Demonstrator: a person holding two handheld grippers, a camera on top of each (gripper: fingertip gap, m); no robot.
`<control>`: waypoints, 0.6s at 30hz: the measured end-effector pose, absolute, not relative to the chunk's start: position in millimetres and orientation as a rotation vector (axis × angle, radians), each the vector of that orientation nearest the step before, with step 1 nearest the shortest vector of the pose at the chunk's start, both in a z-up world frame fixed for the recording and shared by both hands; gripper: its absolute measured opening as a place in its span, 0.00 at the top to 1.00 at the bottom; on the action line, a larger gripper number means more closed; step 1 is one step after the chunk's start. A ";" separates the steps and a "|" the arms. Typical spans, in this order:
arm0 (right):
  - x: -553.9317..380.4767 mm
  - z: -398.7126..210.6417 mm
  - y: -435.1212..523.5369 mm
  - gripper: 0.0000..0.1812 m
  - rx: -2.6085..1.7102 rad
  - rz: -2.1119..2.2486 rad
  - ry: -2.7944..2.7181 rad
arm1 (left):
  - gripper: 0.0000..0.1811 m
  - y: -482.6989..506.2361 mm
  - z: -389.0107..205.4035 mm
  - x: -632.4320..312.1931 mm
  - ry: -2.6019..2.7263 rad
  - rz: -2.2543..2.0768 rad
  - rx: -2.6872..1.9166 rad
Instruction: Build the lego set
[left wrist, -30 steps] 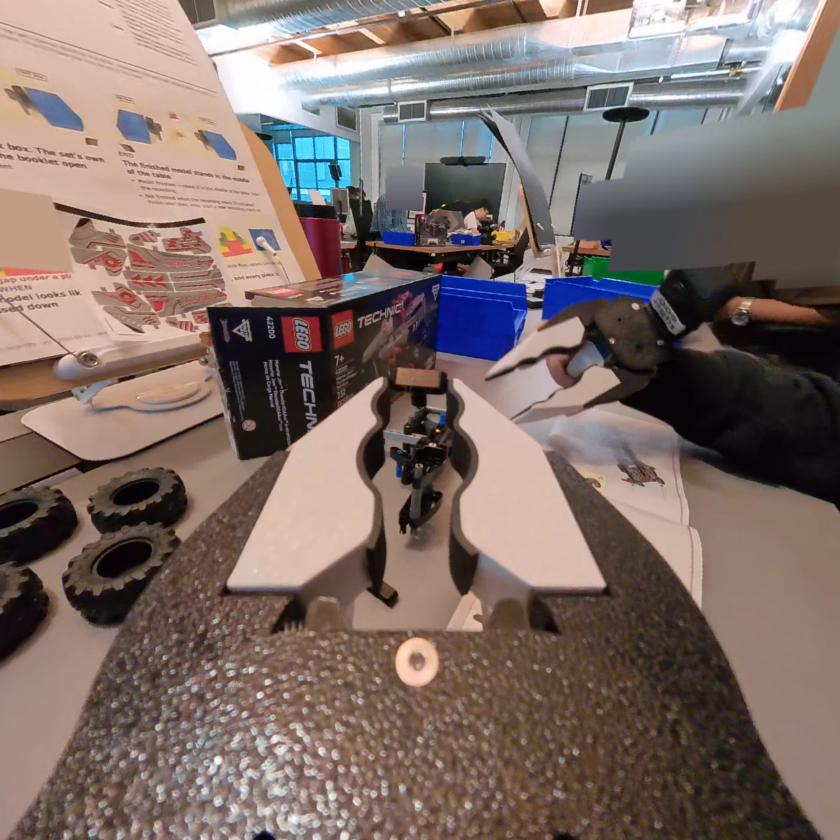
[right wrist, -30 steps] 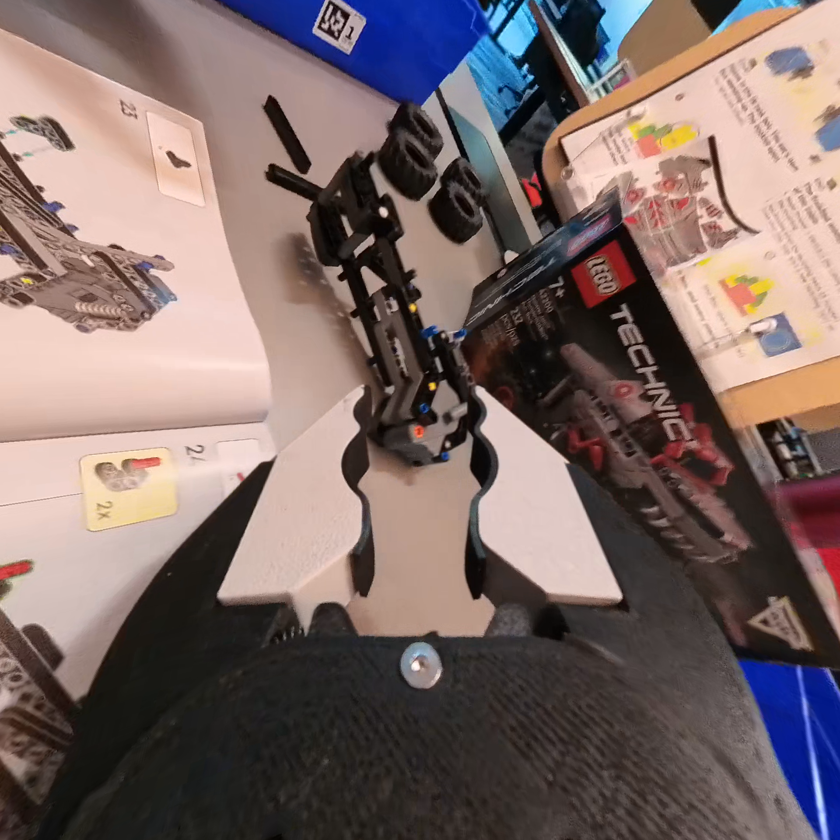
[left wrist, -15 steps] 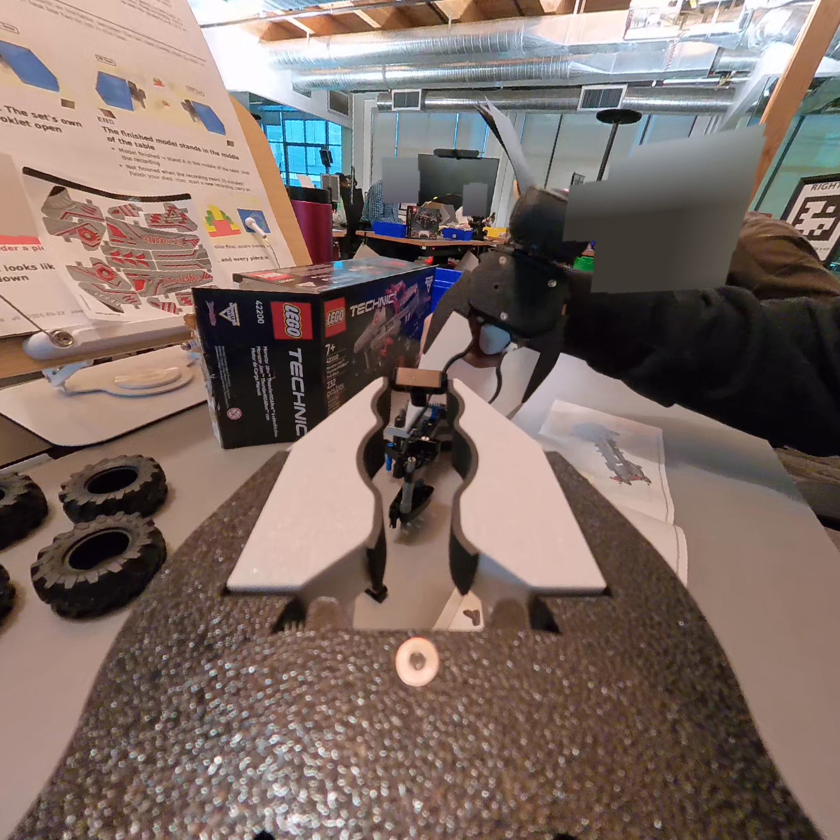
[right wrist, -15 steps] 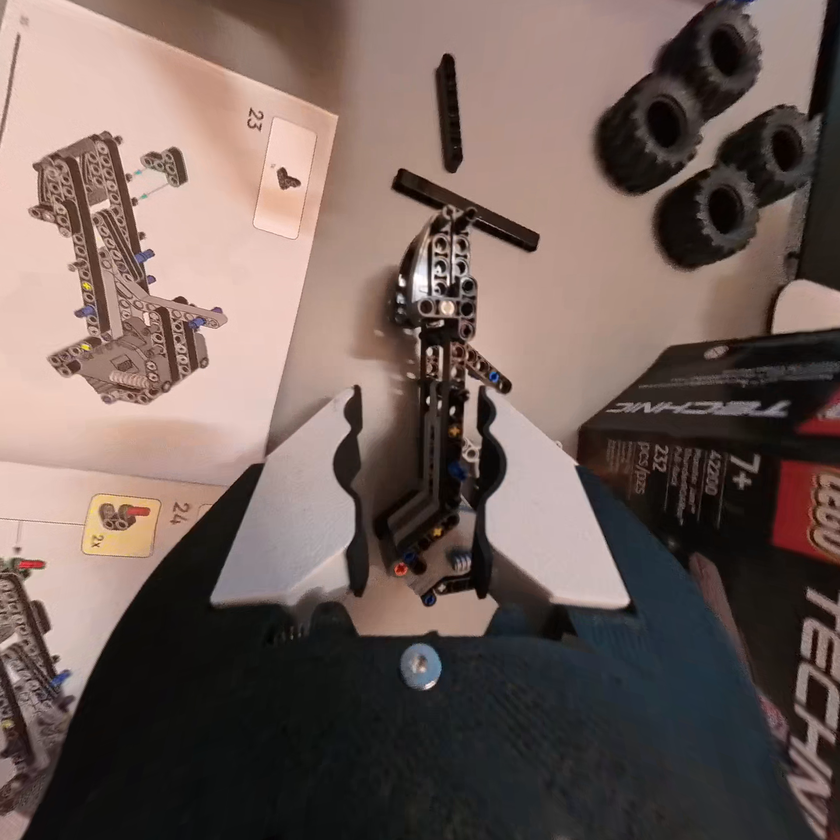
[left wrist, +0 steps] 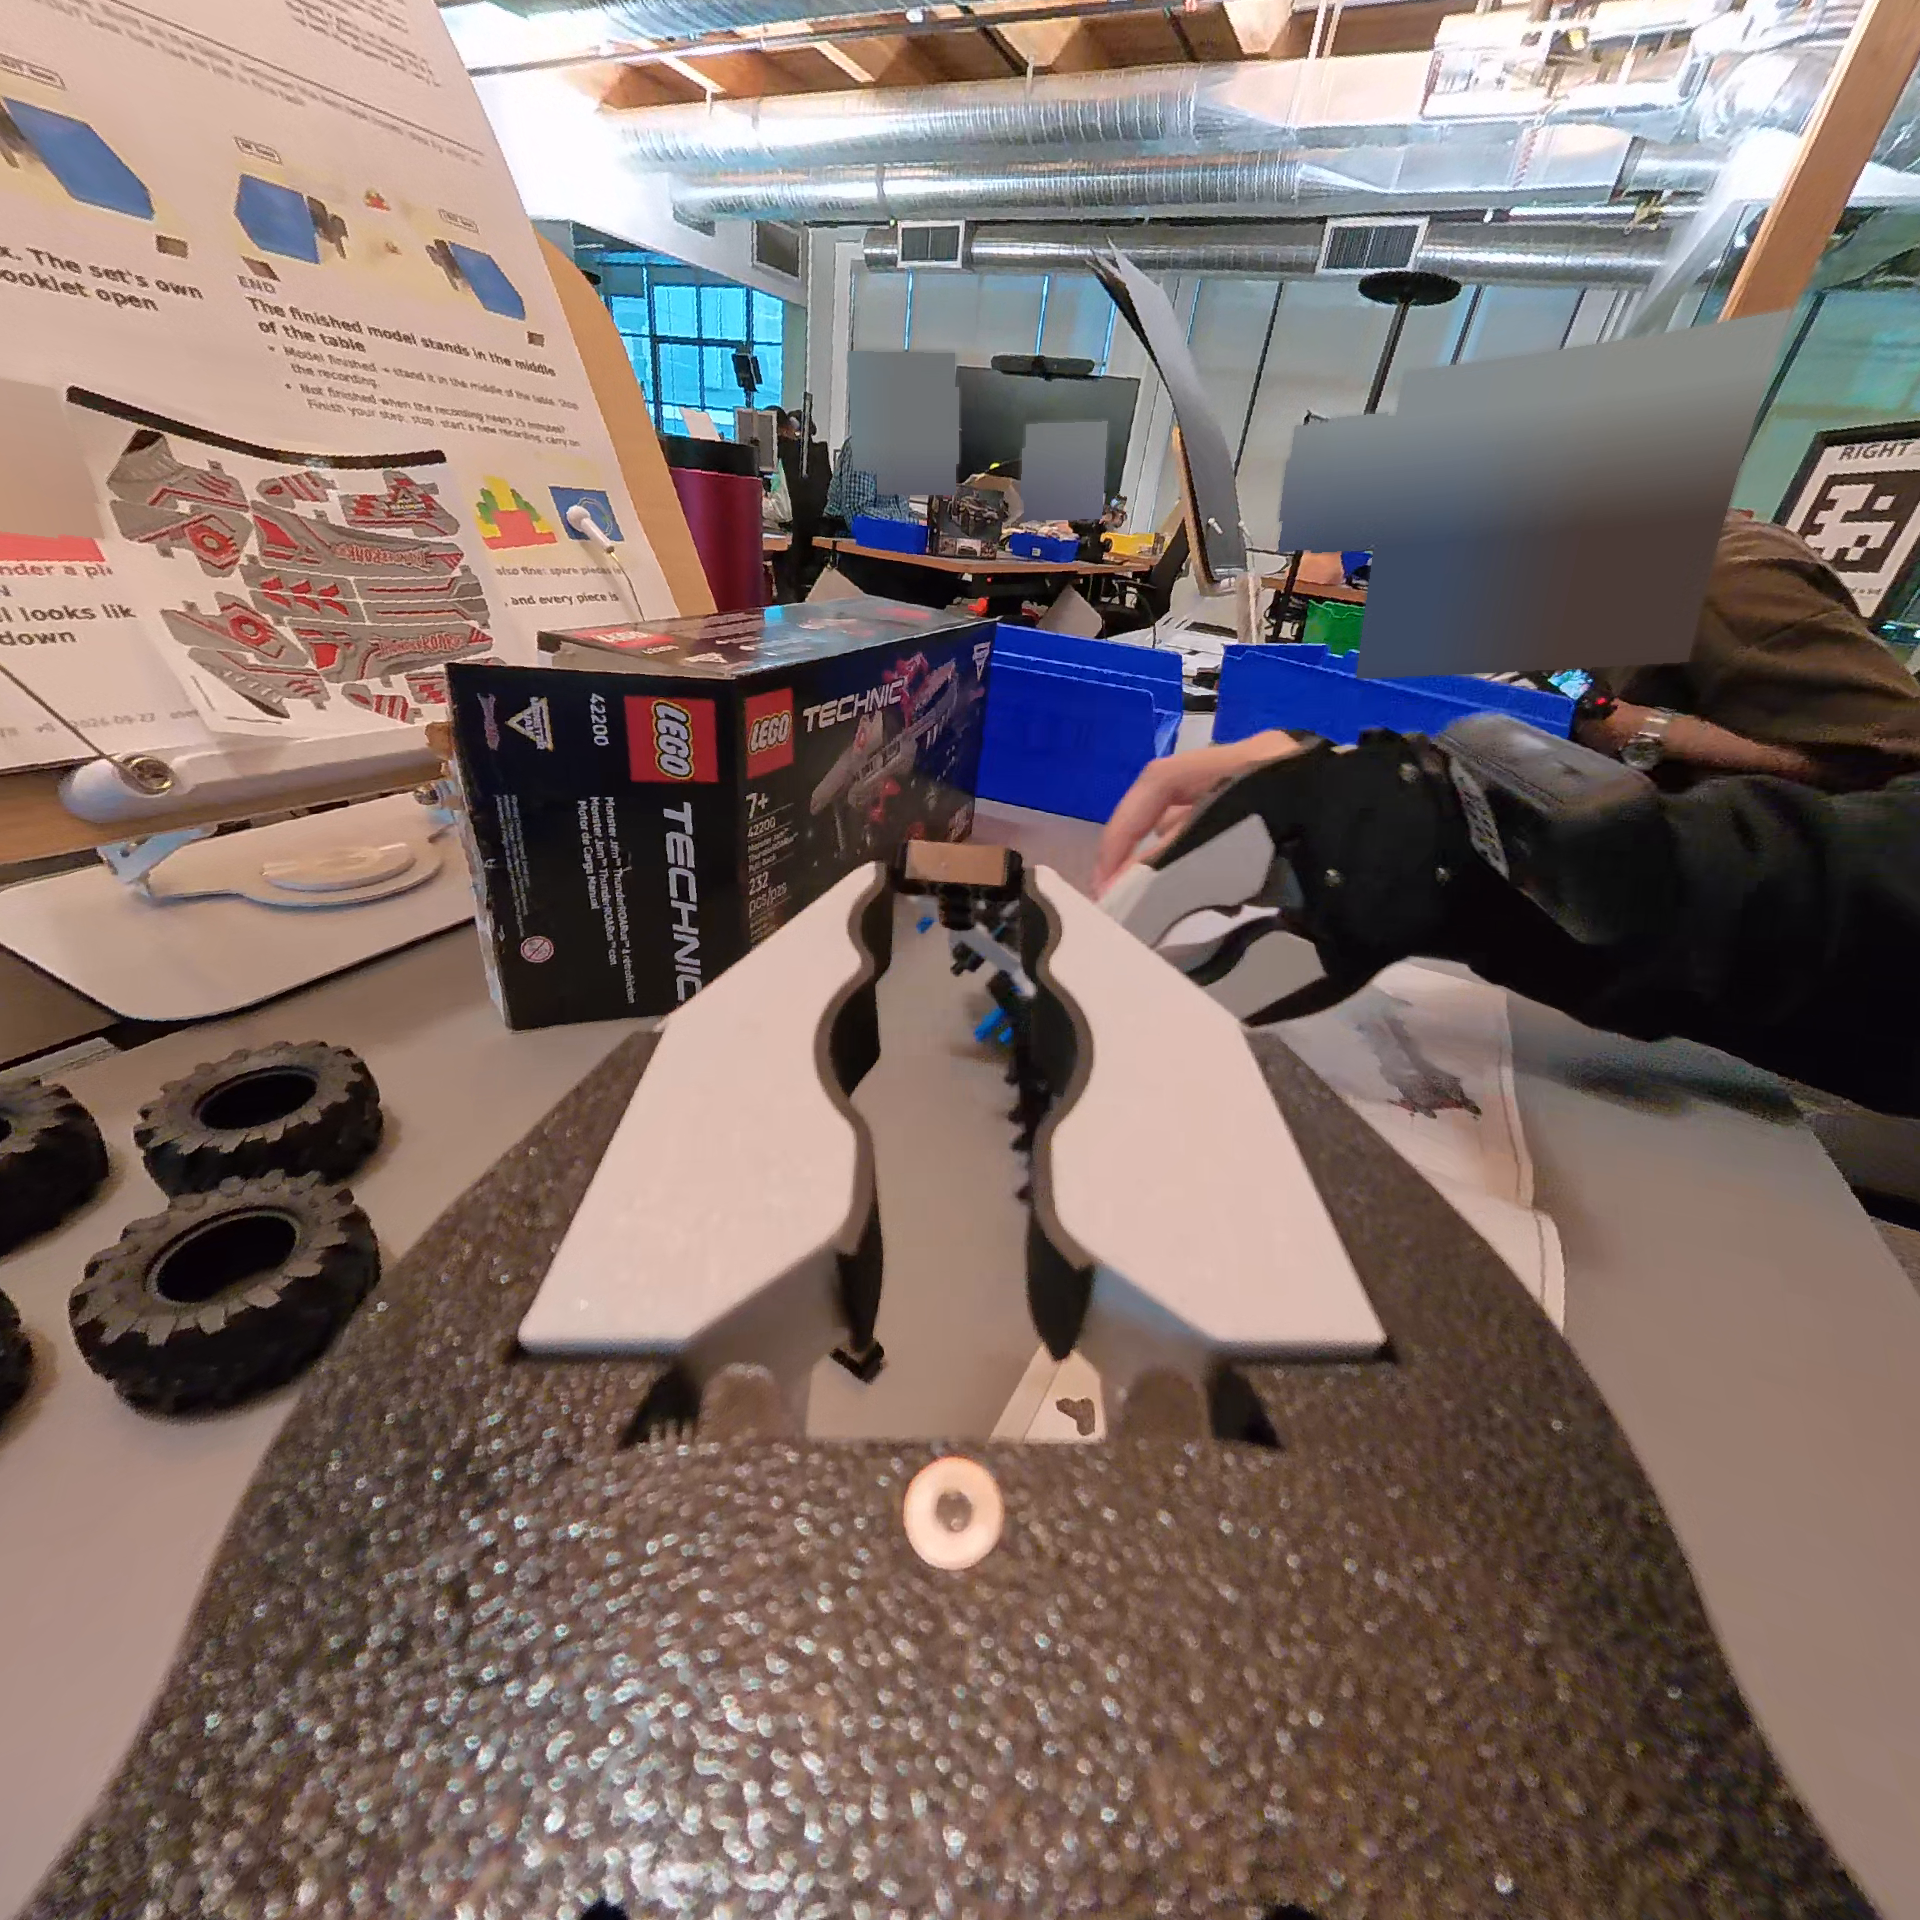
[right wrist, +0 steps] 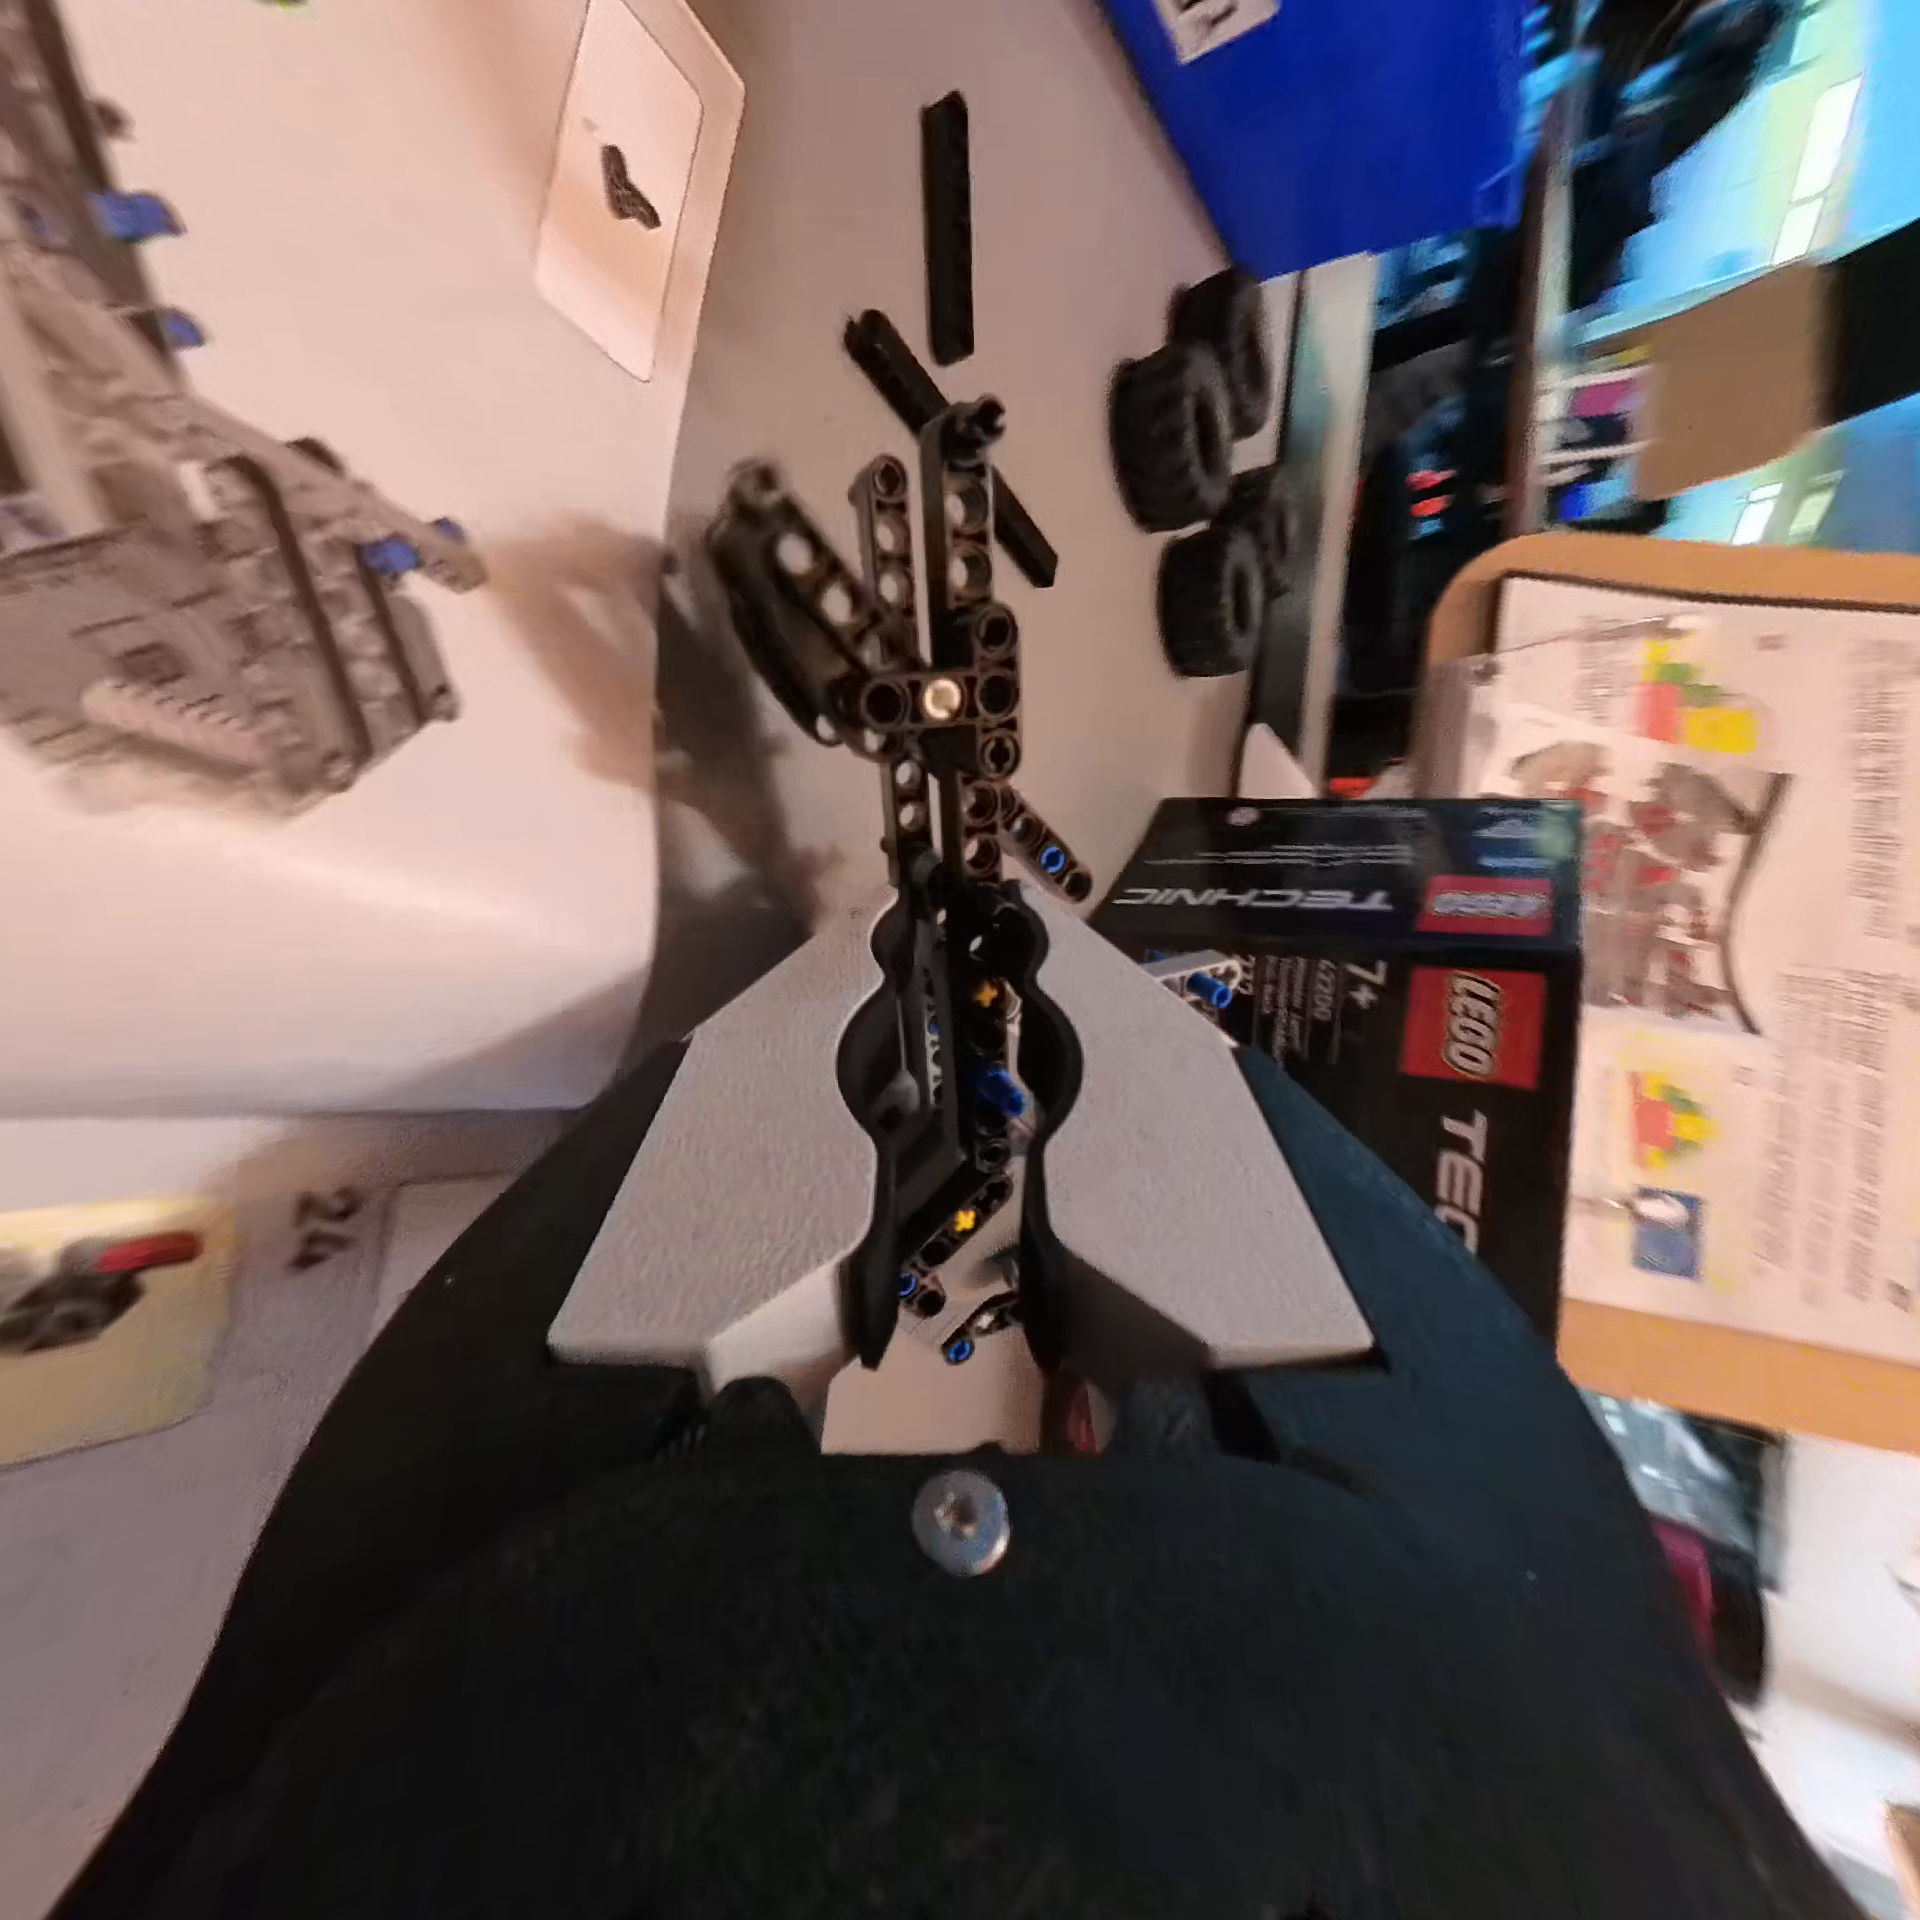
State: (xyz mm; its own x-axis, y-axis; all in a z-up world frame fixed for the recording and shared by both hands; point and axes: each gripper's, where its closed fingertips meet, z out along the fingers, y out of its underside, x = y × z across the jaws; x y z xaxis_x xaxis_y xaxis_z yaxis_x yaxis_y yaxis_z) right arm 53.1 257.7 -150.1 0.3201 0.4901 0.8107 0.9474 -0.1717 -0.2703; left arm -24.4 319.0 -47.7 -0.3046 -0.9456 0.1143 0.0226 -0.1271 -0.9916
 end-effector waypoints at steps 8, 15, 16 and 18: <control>68.0 -149.1 199.3 0.83 -1.761 -0.778 -1.167 | 0.88 307.4 -55.5 -19.6 1.402 -1.539 -1.098; 50.7 -101.3 186.0 0.83 -1.754 -0.508 -0.945 | 0.88 307.0 -62.3 -16.5 1.432 -1.496 -1.108; 40.5 -96.7 192.3 0.82 -1.760 -0.447 -0.951 | 0.88 307.9 -62.3 -16.6 1.426 -1.498 -1.109; 32.2 -106.6 207.2 0.74 -1.855 -0.427 -1.041 | 0.88 308.9 -62.9 -16.7 1.420 -1.506 -1.114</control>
